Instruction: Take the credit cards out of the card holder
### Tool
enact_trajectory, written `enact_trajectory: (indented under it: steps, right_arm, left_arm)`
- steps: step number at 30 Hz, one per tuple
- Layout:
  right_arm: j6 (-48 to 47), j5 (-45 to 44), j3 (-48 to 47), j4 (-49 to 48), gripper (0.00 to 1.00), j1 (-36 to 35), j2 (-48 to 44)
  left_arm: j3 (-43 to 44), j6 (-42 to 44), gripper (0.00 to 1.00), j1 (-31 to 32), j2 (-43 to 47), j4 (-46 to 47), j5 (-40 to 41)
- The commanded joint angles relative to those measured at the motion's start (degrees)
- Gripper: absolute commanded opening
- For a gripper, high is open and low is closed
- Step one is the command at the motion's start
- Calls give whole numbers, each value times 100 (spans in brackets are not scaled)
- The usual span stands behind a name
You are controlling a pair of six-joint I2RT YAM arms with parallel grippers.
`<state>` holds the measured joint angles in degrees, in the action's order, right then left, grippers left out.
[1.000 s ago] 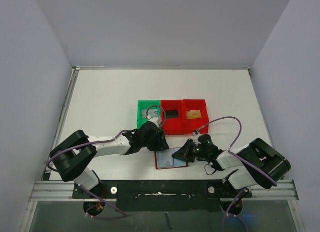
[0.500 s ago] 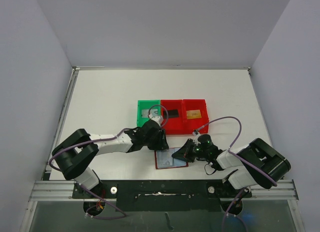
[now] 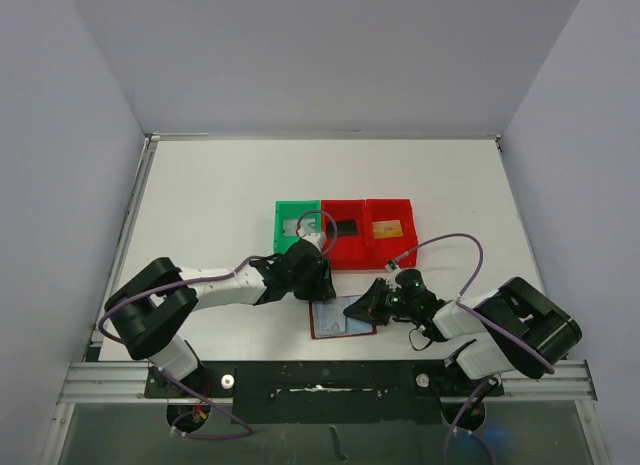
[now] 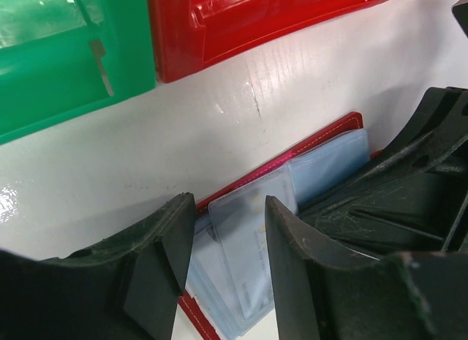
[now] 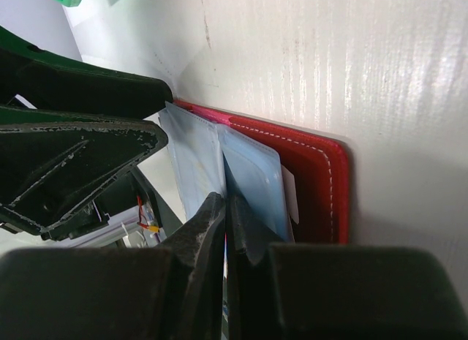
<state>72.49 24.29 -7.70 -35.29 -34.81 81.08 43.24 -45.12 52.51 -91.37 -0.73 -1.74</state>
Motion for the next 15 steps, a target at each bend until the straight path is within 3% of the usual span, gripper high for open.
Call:
enact_trajectory:
  steps: [1,15]
  right_arm:
    - [-359,-847,217,1239,0,123,113]
    - [-378,-847,185,1263,0,125,128]
  left_arm:
    - [289,193,42,11,-77,19,45]
    - [305,306,40,49,-51,398,-509]
